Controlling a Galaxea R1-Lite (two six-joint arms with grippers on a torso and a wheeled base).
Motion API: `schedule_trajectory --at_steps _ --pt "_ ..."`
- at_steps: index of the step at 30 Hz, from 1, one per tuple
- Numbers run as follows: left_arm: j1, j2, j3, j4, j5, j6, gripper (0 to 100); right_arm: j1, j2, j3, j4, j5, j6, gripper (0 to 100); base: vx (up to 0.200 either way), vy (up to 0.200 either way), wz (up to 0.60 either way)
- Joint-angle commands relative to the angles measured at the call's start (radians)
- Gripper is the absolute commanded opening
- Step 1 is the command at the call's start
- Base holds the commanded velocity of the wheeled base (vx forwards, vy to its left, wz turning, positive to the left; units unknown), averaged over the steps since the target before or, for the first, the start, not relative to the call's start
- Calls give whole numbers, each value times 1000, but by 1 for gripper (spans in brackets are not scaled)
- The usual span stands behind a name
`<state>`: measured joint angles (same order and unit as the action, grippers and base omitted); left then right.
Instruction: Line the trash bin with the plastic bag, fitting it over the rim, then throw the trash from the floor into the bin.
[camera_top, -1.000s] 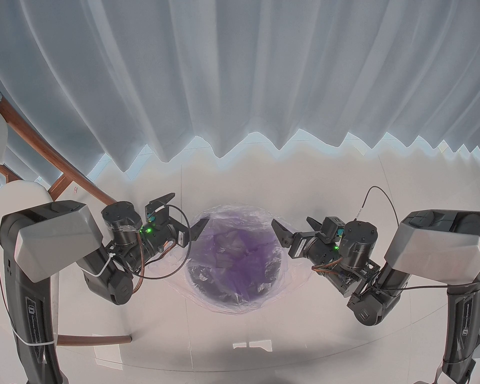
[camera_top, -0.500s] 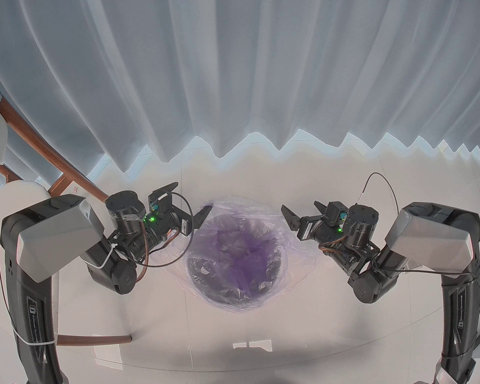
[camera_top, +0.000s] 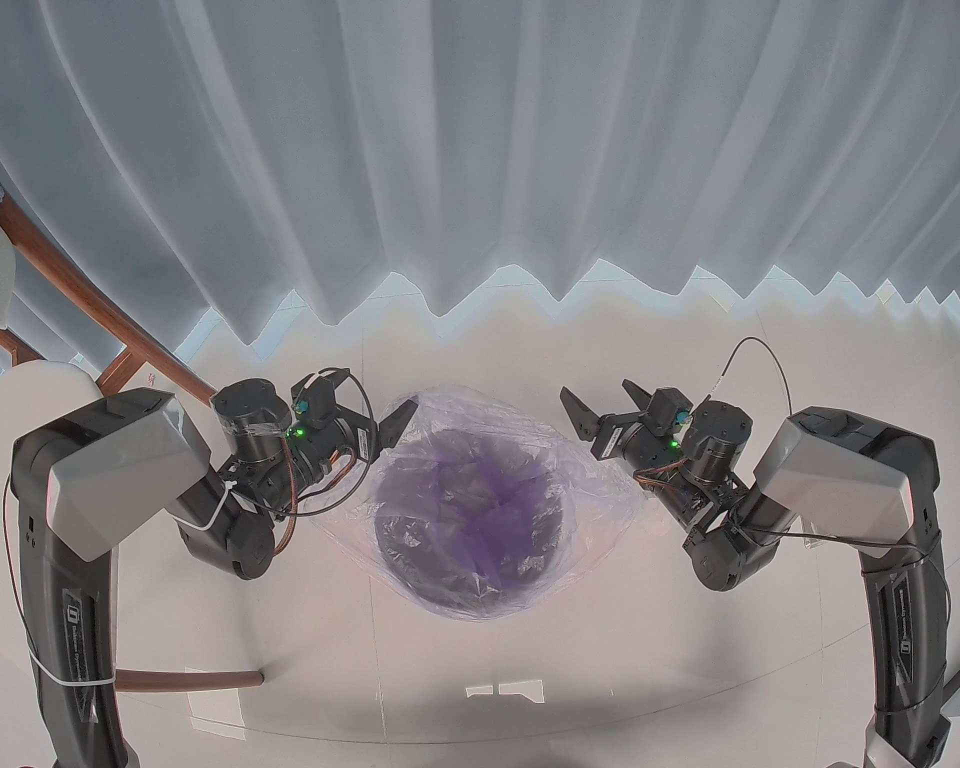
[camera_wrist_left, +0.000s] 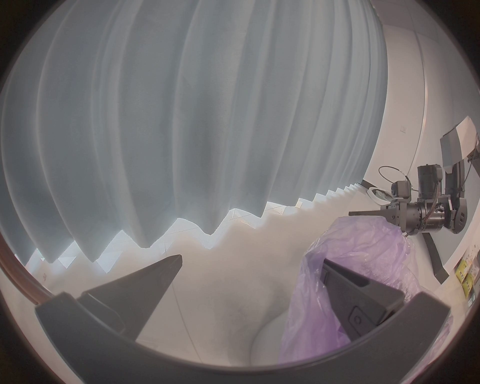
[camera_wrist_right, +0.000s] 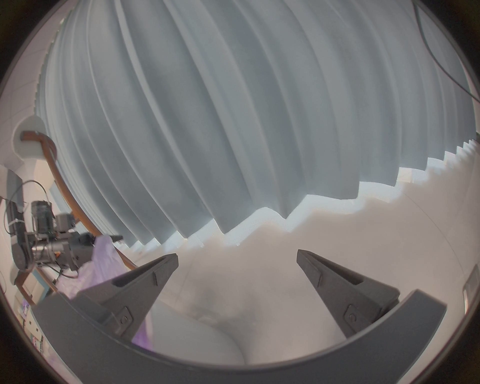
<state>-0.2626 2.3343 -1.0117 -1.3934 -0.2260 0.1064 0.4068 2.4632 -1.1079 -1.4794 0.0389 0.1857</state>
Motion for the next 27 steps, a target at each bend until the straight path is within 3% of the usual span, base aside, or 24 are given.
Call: schedule_trajectory --at_steps 1,3,8,12,17,27 --pt "-9 -4 2 -9 -1 -37 100 -5 -55 51 -56 33 1 100 0 0 0" --pt "-12 -4 2 -9 -1 -43 100 0 -95 83 -64 42 1 100 0 0 0" --pt "-21 -4 5 -9 0 -48 100 61 -259 344 -87 156 0 100 0 0 0" --pt "-24 -6 5 -12 0 -48 100 86 -256 457 -88 176 -22 100 0 0 0" --pt "-32 -9 13 -24 5 -48 100 75 -142 428 -90 173 -69 100 0 0 0" --pt "-37 -24 42 -36 5 -45 100 41 -66 296 -88 171 -74 100 0 0 0"
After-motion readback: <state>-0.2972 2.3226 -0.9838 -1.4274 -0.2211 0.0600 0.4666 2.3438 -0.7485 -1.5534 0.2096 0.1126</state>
